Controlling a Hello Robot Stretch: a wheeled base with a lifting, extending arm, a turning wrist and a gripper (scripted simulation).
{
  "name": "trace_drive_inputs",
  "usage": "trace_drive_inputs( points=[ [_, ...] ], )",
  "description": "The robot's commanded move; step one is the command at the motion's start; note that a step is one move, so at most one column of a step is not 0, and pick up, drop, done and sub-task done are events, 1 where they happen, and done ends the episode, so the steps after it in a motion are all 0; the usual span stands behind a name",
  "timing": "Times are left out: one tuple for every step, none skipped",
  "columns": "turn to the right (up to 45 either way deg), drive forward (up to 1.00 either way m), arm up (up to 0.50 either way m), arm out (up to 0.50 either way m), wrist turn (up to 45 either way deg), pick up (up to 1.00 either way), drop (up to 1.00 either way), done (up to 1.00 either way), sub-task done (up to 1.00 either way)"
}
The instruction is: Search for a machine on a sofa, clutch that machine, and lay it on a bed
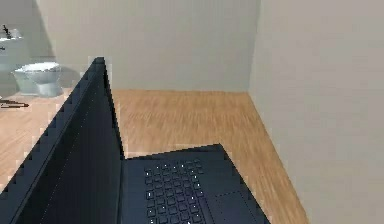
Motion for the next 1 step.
trace_drive_inputs(
  points=[
    [0.0, 0.3, 0.0, 0.0, 0.0, 0.0, 0.0, 0.0, 0.0]
  ],
)
